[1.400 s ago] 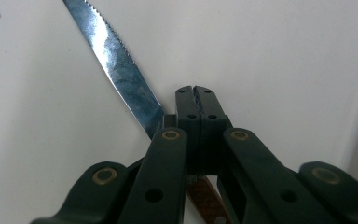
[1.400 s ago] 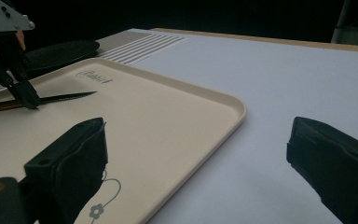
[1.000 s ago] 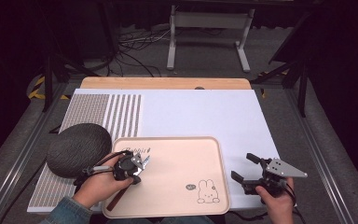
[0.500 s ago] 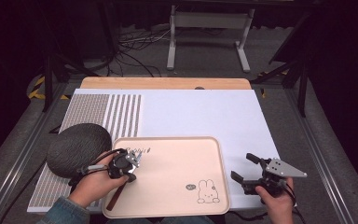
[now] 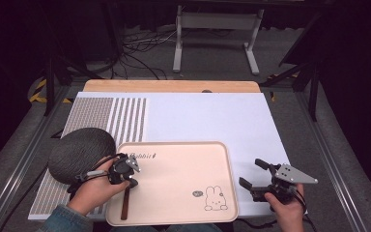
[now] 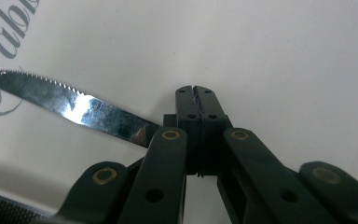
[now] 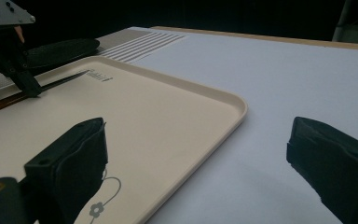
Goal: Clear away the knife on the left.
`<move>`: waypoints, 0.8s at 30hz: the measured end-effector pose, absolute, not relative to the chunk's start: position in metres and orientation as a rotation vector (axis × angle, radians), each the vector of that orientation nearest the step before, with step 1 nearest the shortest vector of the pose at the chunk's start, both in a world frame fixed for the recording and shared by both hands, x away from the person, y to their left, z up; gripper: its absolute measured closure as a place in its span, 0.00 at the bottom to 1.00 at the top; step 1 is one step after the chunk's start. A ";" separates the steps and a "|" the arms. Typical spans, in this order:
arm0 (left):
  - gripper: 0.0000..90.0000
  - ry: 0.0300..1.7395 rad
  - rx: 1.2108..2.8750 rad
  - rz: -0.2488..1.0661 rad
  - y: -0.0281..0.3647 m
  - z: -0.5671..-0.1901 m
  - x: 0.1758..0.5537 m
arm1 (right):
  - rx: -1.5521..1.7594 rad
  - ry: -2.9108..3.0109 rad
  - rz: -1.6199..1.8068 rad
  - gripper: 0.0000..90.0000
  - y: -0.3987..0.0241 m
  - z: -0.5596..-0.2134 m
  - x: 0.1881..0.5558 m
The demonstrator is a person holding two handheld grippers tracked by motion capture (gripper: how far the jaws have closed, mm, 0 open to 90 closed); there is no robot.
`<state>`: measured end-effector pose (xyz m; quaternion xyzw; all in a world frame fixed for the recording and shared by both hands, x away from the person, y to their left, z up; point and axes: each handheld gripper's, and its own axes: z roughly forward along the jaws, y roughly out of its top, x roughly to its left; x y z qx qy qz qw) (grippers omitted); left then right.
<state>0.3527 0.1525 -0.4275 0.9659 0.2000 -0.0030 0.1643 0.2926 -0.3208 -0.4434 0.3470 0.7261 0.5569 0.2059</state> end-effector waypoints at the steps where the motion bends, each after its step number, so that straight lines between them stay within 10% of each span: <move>1: 1.00 0.568 2.753 -0.009 0.153 -0.428 0.352 | 0.967 2.023 1.552 0.07 -0.321 -0.443 0.293; 24: 1.00 0.533 2.804 -0.054 0.164 -0.426 0.337 | 0.968 2.027 1.550 0.07 -0.320 -0.444 0.293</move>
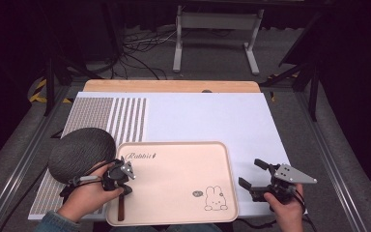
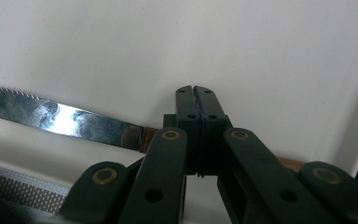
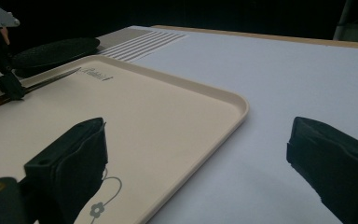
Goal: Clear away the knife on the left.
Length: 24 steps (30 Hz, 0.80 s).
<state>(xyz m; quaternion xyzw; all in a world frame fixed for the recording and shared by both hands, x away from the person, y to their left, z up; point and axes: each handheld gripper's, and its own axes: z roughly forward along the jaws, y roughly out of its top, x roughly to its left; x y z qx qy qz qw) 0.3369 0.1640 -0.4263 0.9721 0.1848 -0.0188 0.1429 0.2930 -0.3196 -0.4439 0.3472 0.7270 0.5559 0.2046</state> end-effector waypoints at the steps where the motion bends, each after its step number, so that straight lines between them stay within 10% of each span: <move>1: 1.00 0.534 2.807 -0.049 0.165 -0.426 0.336 | 0.970 2.027 1.550 0.07 -0.320 -0.444 0.293; 15: 0.93 0.538 2.747 -0.044 0.169 -0.417 0.337 | 0.973 2.024 1.550 0.07 -0.320 -0.444 0.293; 24: 0.43 0.567 2.584 0.077 0.178 -0.398 0.334 | 0.971 2.020 1.551 0.06 -0.320 -0.444 0.292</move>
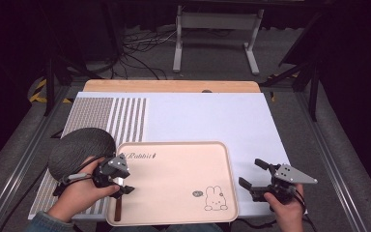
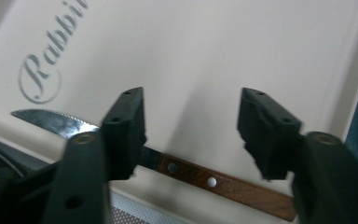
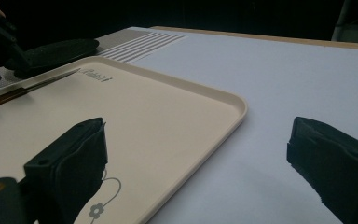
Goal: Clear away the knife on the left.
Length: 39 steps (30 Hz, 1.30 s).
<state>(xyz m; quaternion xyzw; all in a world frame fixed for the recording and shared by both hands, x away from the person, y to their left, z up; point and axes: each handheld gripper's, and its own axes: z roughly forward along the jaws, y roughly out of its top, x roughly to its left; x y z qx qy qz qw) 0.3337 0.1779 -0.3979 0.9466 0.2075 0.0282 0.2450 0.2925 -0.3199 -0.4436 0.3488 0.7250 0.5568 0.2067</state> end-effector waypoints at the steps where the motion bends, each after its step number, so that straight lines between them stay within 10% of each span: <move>1: 0.35 0.572 2.550 0.094 0.180 -0.397 0.333 | 0.971 2.018 1.550 0.06 -0.320 -0.444 0.292; 13: 0.13 0.581 2.331 0.202 0.204 -0.386 0.327 | 0.965 2.015 1.550 0.06 -0.320 -0.443 0.292; 39: 0.06 0.598 1.967 0.355 0.279 -0.403 0.307 | 0.935 2.004 1.559 0.05 -0.320 -0.442 0.291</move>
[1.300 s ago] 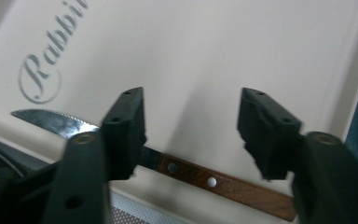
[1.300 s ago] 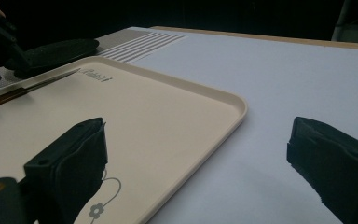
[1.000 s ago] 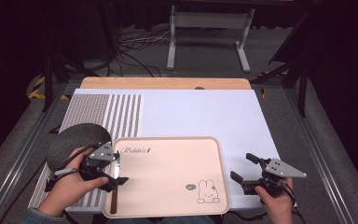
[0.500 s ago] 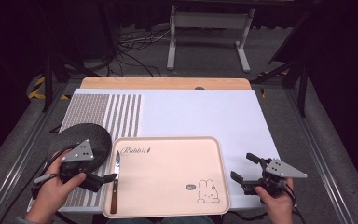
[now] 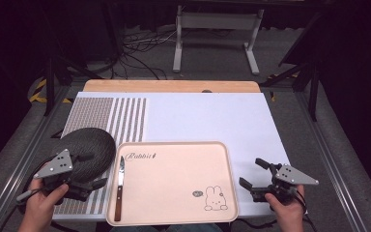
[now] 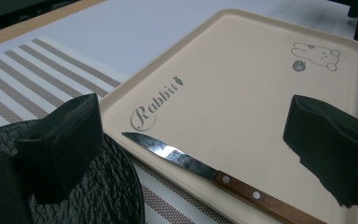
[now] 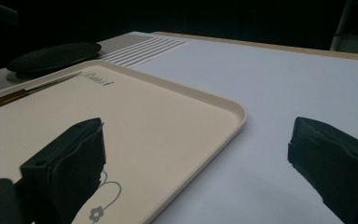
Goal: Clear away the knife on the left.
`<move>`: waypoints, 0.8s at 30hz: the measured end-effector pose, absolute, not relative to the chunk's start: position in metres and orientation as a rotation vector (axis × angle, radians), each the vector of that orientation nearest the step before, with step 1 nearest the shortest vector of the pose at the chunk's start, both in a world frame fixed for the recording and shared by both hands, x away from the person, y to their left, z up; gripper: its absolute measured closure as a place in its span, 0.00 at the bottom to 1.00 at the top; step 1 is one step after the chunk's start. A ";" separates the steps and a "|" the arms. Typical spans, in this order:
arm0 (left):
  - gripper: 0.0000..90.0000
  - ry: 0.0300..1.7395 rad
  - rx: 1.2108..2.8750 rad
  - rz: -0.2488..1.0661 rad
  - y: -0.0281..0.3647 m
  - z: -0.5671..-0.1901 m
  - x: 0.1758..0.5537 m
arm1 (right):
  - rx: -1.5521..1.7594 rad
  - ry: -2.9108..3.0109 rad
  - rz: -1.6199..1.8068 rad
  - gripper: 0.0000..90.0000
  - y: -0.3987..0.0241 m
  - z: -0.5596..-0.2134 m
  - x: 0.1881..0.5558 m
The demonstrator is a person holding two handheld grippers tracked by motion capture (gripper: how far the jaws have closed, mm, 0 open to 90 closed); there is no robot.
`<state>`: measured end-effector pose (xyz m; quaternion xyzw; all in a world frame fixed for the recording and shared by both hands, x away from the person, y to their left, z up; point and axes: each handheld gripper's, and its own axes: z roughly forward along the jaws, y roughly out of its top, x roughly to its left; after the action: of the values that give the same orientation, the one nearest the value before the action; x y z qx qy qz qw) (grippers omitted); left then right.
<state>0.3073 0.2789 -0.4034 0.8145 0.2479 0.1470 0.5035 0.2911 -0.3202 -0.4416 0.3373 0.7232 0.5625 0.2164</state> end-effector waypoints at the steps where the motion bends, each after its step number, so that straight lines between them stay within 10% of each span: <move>1: 0.06 0.603 1.954 0.360 0.281 -0.405 0.306 | 0.934 2.006 1.556 0.05 -0.320 -0.441 0.291; 24: 0.05 0.680 1.800 0.370 0.318 -0.452 0.296 | 0.923 2.007 1.558 0.05 -0.322 -0.442 0.291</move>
<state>0.2961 0.3183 -0.4519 0.7629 0.2881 0.1567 0.5571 0.2914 -0.3221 -0.4419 0.3332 0.7247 0.5626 0.2175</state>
